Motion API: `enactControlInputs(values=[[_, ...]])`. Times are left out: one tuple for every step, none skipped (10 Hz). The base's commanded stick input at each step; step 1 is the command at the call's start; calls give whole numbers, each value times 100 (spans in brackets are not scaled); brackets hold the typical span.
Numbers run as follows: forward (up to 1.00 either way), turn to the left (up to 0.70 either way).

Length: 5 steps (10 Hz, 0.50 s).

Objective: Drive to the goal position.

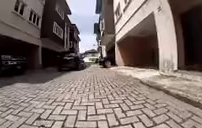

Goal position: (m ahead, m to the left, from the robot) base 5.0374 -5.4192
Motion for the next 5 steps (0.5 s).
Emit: enactControlInputs(values=[[50,0],[50,0],[50,0],[50,0],[50,0]])
